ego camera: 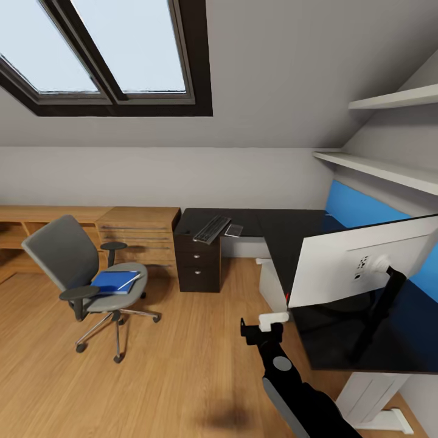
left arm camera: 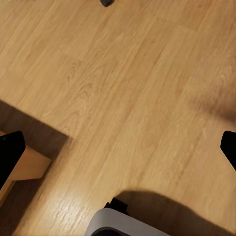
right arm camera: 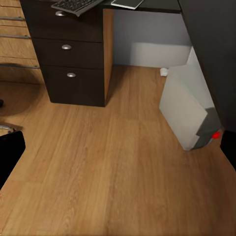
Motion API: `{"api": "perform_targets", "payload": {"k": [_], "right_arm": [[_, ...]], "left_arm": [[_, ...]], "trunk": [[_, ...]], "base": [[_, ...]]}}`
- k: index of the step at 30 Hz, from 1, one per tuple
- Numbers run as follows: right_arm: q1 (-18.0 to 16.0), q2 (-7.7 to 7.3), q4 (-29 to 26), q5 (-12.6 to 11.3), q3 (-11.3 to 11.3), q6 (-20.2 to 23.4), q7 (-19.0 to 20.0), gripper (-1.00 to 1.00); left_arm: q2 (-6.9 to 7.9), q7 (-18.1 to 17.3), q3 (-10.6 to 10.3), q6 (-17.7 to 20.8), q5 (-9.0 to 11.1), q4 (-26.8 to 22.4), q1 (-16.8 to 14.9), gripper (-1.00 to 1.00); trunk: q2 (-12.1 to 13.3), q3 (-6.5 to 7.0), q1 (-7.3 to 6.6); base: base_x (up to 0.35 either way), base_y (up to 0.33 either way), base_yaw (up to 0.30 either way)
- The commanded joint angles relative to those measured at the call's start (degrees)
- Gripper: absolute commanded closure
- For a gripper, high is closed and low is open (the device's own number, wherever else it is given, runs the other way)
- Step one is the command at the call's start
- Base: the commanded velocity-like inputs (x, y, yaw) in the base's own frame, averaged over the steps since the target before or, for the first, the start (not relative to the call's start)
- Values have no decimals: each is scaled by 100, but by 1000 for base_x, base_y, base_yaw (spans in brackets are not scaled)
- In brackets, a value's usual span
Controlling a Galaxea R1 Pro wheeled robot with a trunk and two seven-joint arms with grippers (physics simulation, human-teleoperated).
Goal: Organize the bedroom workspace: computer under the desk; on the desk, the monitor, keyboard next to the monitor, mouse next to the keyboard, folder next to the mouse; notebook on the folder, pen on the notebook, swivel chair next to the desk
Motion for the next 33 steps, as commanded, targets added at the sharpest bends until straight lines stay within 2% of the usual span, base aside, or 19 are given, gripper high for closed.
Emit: {"api": "perform_targets", "payload": {"k": [1,20,25,30,33], "right_arm": [[-8,1,-10,-31,22,27,-47,-100],[-5,37,-7,-13,15,25,-61,-100],[-6,26,-23,-5,15,-8,-93,-100],[-8,17,-172,-3,15,-206,-231,-100],[0,-20,-454,-2,7,-390,-623,-100]], "left_arm": [[8,37,-40,-30,56,-9,-4,-100],[0,37,-66,-36,32,-9,-2,-100],[-5,37,-70,-30,30,51,-2,-100],[-38,32,-96,-29,21,221,-2,-100],[-63,29,-106,-29,17,282,-2,-100]], "trunk": [[-10,-10,3],[-10,-10,3],[-10,-10,3],[-10,-10,3],[-10,-10,3]], "base": [[63,7,0],[264,54,0],[141,1,0],[27,0,0],[6,0,0]]}}
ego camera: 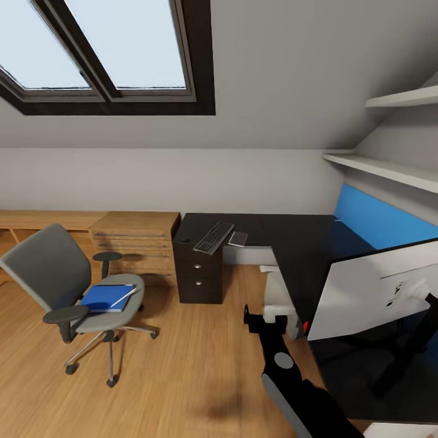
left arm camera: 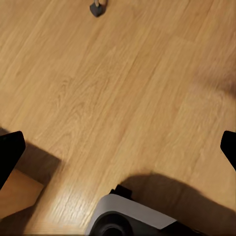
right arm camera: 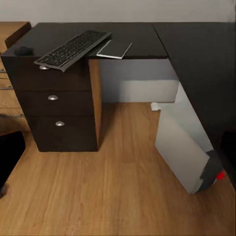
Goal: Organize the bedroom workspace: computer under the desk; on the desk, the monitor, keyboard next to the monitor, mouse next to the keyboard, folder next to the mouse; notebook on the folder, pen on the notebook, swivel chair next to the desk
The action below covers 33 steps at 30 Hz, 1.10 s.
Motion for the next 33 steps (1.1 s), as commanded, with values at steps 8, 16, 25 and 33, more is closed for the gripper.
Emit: {"api": "perform_targets", "payload": {"k": [8,16,25,33], "right_arm": [[0,-57,-253,-30,22,-33,-812,-100],[-1,-69,-264,-38,18,-33,-903,-100],[0,-80,-250,-48,17,-33,-916,-100],[0,-79,-243,-71,16,-33,-931,-100]], "left_arm": [[4,32,-38,-35,53,15,-2,-100],[-3,32,-38,-36,12,17,-2,-100],[-9,32,-38,-36,-199,17,-2,-100],[-35,32,-47,-36,-229,114,-2,-100]], "trunk": [[-10,-10,3],[-10,-10,3],[-10,-10,3],[-10,4,3]], "base": [[10,0,0],[243,0,0],[259,0,0],[68,0,-49]]}}
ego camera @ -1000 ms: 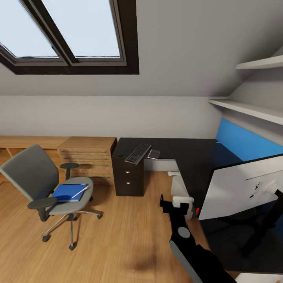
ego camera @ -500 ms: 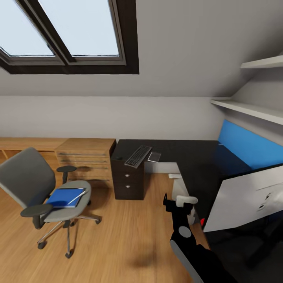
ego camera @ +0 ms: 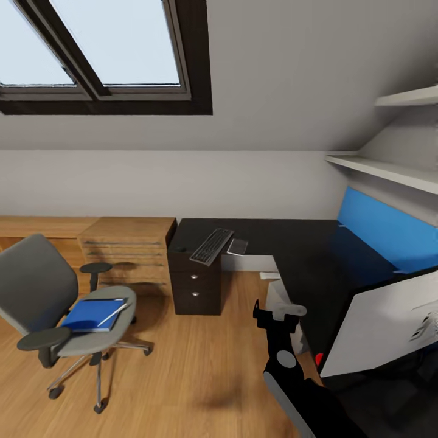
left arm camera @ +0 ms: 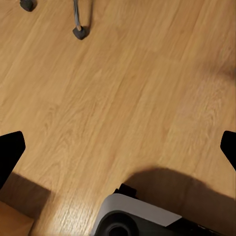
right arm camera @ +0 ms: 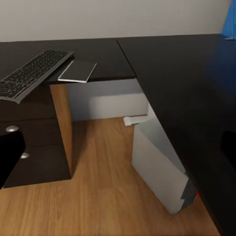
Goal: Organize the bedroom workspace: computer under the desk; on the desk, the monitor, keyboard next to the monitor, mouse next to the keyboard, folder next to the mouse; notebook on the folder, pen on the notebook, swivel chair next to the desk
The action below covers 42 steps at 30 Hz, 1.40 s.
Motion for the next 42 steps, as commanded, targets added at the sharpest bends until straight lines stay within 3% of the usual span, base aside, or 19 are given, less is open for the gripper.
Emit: {"api": "perform_targets", "payload": {"k": [1,25,42], "right_arm": [[-8,-6,-9,-17,19,42,-44,-100],[-8,10,47,-29,21,36,-88,-100],[-10,34,157,-29,29,34,-88,-100]], "left_arm": [[-1,32,-36,-28,60,-4,-1,-100],[-42,32,-36,-28,59,17,-1,-100],[-42,32,-36,-28,51,17,-1,-100]], "trunk": [[-10,-5,3],[-10,145,3],[-10,154,3]], "base": [[10,0,-141],[1,0,-168],[-155,0,-14]]}}
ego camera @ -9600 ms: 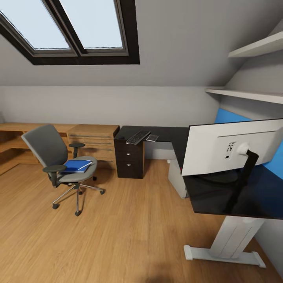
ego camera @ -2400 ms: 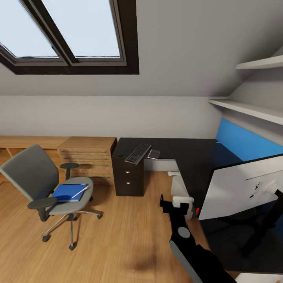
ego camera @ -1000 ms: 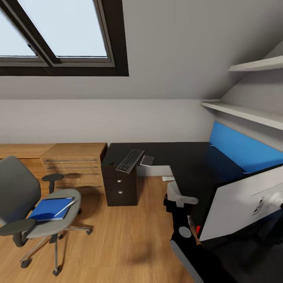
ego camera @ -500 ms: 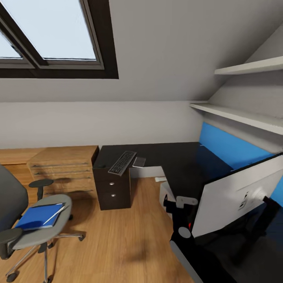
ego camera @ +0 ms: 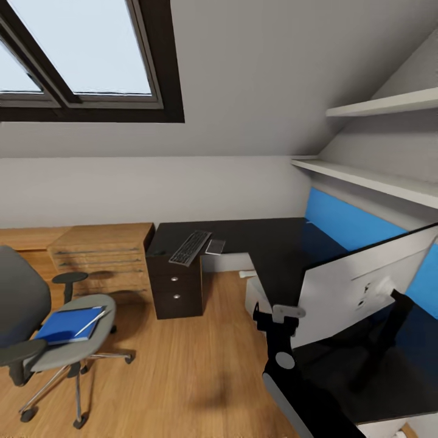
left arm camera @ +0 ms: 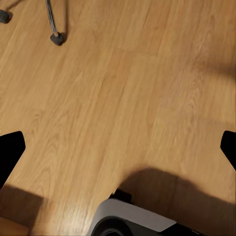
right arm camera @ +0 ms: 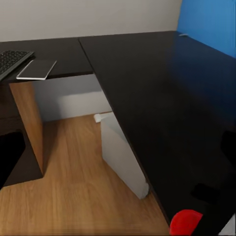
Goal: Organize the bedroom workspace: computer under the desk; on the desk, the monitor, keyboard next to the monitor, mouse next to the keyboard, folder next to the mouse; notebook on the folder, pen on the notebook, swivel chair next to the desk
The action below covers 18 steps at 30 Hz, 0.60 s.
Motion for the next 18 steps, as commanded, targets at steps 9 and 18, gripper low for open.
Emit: {"api": "perform_targets", "payload": {"k": [9,18], "right_arm": [[-6,-3,15,-15,19,44,-43,-100],[-6,-3,18,-15,21,50,-43,-100]], "left_arm": [[5,33,-36,-28,60,-8,-2,-100],[5,33,-36,-28,55,-8,-1,-100]], "trunk": [[-11,-11,1],[-11,-11,1]], "base": [[-250,0,0],[-10,36,0]]}}
